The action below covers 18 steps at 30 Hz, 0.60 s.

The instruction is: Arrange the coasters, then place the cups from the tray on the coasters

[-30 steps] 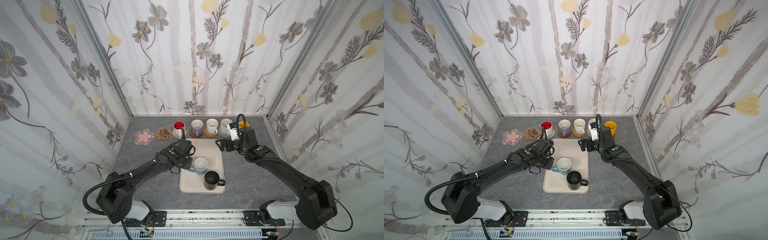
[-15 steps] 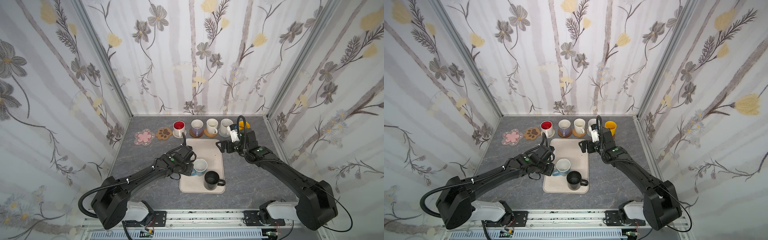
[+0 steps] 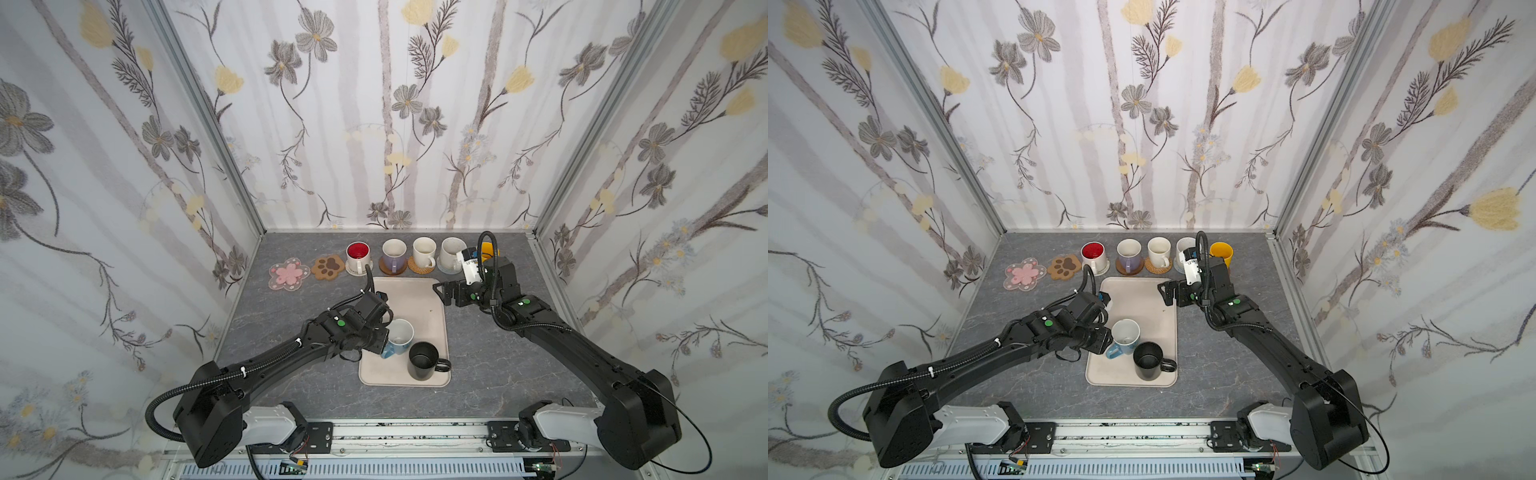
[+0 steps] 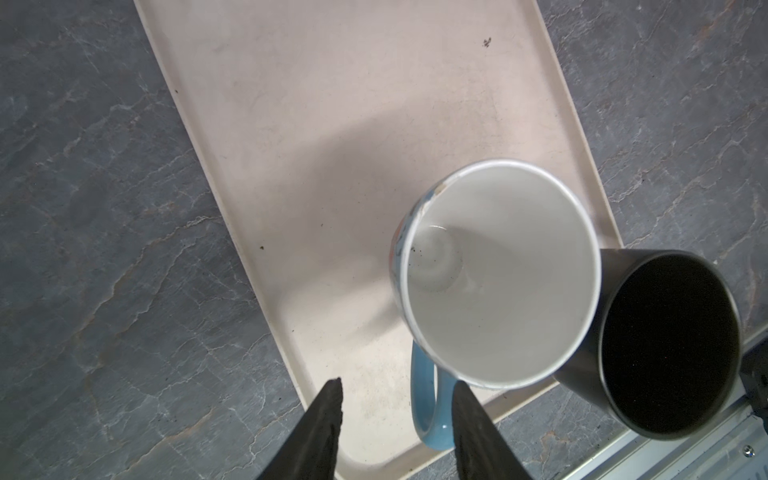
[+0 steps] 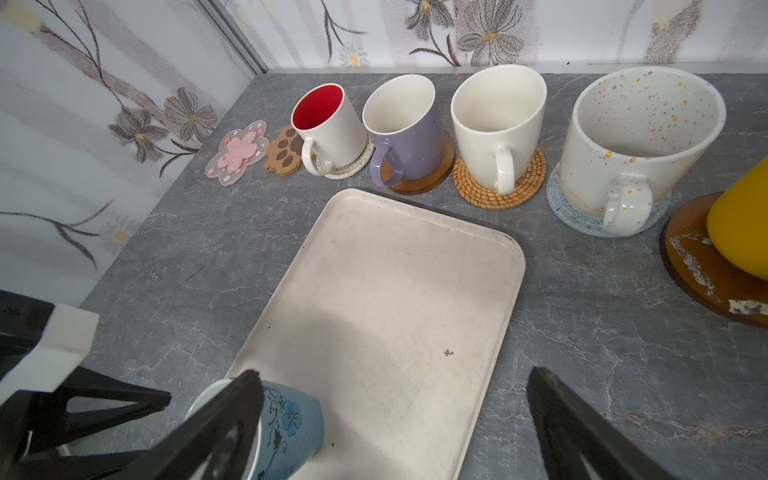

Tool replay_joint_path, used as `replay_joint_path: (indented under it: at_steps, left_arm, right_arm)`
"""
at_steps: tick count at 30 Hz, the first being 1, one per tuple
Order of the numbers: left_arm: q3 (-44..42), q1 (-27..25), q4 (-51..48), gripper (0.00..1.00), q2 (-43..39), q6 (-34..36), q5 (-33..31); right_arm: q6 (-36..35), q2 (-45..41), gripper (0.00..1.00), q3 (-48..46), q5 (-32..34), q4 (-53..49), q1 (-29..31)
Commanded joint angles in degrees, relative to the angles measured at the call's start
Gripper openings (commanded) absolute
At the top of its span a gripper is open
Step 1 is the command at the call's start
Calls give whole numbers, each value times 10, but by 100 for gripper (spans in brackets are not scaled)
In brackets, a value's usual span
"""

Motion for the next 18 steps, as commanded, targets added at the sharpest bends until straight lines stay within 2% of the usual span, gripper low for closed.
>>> replay_joint_path:
  at_steps: [1, 6, 18]
  left_arm:
    - [10, 2, -15, 50, 1, 31, 2]
    - [16, 2, -16, 55, 7, 52, 25]
    - [22, 4, -4, 60, 55, 66, 25]
  right_arm:
    - [0, -8, 100, -5, -1, 22, 0]
    - [-1, -8, 99, -4, 0, 21, 0]
    - [-1, 1, 100, -5, -2, 26, 0]
